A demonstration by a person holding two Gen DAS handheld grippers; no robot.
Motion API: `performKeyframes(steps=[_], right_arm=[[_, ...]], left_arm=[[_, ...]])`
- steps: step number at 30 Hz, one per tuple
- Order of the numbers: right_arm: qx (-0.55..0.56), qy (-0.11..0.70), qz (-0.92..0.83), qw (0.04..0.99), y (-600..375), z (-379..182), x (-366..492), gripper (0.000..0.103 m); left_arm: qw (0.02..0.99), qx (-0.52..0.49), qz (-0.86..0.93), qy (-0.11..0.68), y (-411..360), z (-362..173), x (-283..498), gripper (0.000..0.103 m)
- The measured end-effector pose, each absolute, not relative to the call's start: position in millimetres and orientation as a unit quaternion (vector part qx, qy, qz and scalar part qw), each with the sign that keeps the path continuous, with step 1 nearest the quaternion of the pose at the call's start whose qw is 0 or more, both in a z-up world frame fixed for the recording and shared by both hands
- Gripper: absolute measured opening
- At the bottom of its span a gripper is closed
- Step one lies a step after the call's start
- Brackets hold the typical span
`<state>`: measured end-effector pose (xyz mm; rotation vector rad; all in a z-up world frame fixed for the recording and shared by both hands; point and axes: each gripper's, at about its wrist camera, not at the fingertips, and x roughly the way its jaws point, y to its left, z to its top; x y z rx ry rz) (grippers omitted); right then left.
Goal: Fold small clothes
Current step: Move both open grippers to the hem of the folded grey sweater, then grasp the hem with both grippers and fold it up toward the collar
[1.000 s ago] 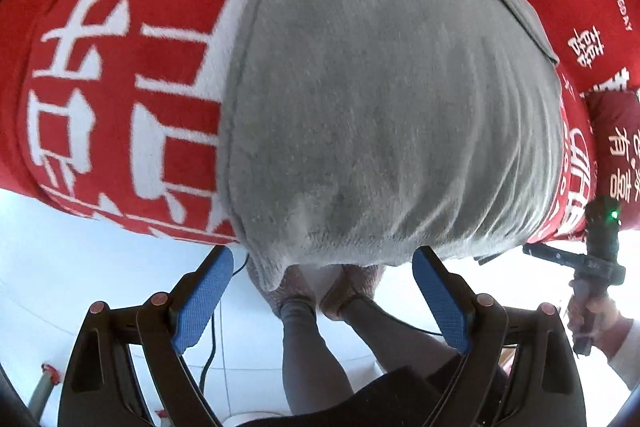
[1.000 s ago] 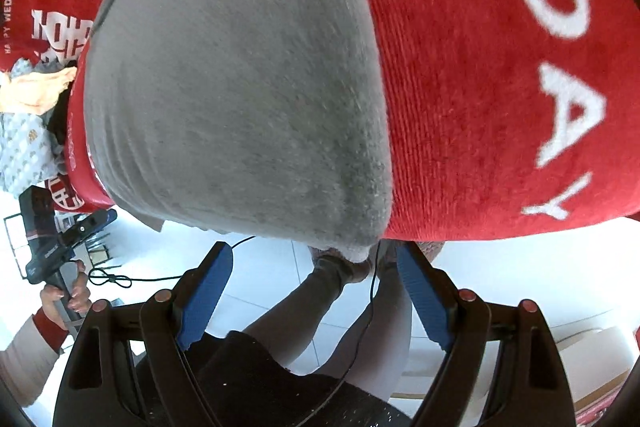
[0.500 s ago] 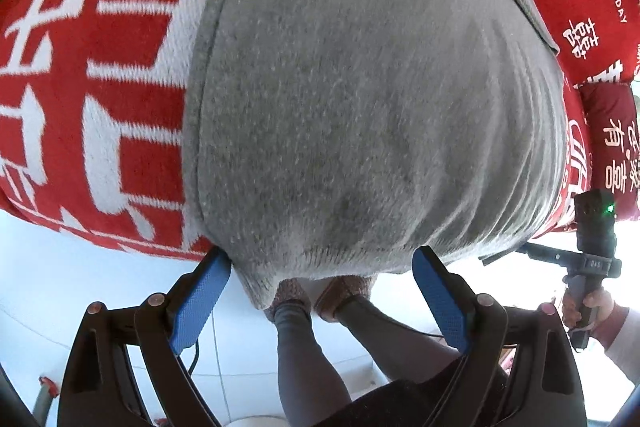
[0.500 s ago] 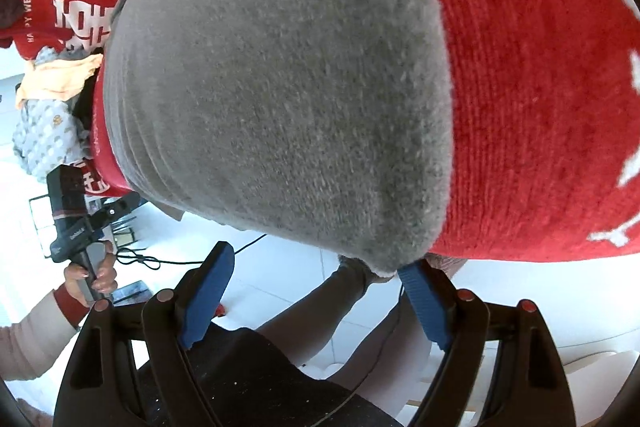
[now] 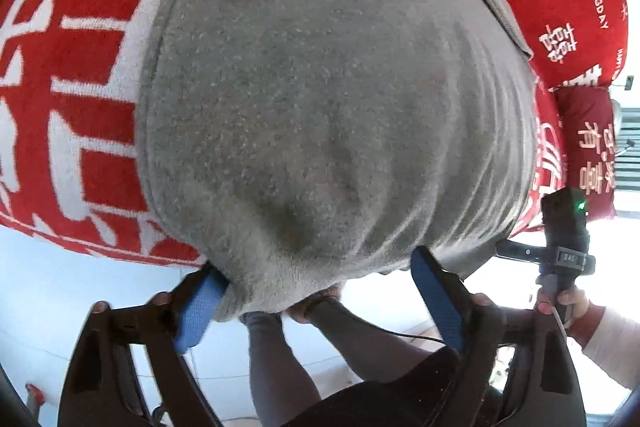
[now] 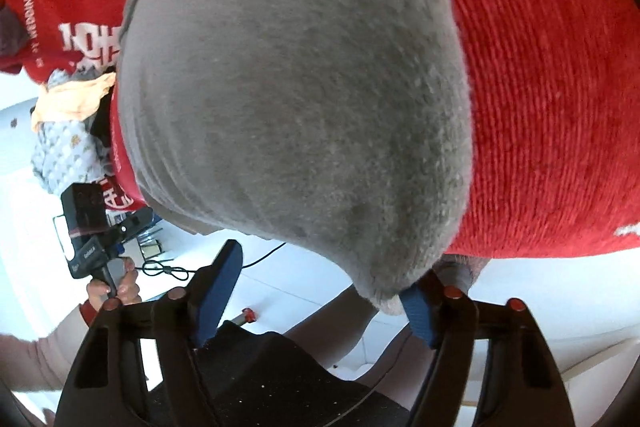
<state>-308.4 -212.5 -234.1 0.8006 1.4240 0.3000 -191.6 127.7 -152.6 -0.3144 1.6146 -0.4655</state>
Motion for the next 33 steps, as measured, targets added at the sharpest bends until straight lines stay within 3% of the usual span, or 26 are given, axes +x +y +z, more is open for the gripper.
performKeyframes(steps=[1, 2, 3, 4, 5, 19, 21, 23, 33], right_arm=[[0.357, 0.638, 0.126, 0.671, -212.8, -236.2, -309.6, 0.055], [0.361, 0.643, 0.116, 0.665, -214.0, -239.7, -311.7, 0.026], [0.362, 0.646, 0.109, 0.663, -213.6, -243.7, -314.5, 0.011], [0.368, 0.643, 0.108, 0.663, -214.6, -243.0, -316.3, 0.011], [0.369, 0.64, 0.11, 0.665, -215.0, -240.2, -315.6, 0.01], [0.461, 0.528, 0.166, 0.694, -216.7, -148.8, -302.2, 0.01], [0.469, 0.511, 0.169, 0.7, -217.6, -133.6, -293.7, 0.01], [0.473, 0.494, 0.174, 0.708, -221.1, -118.6, -285.5, 0.01], [0.479, 0.515, 0.177, 0.688, -226.4, -126.8, -262.8, 0.01]], left_arm=[[0.659, -0.126, -0.202, 0.713, 127.5, -151.7, -193.2, 0.075], [0.659, -0.118, -0.199, 0.716, 133.3, -153.2, -194.4, 0.061], [0.657, -0.109, -0.196, 0.72, 134.4, -154.5, -195.3, 0.041], [0.653, -0.101, -0.193, 0.725, 136.6, -156.4, -195.4, 0.03], [0.647, -0.097, -0.195, 0.731, 139.1, -158.6, -195.1, 0.008], [0.674, -0.195, -0.263, 0.662, 141.5, -85.3, -141.2, 0.008], [0.683, -0.207, -0.272, 0.645, 142.6, -72.9, -123.2, 0.001], [0.691, -0.204, -0.275, 0.637, 139.5, -66.5, -108.3, 0.001], [0.666, -0.124, -0.205, 0.706, 140.3, -82.9, -131.8, 0.001]])
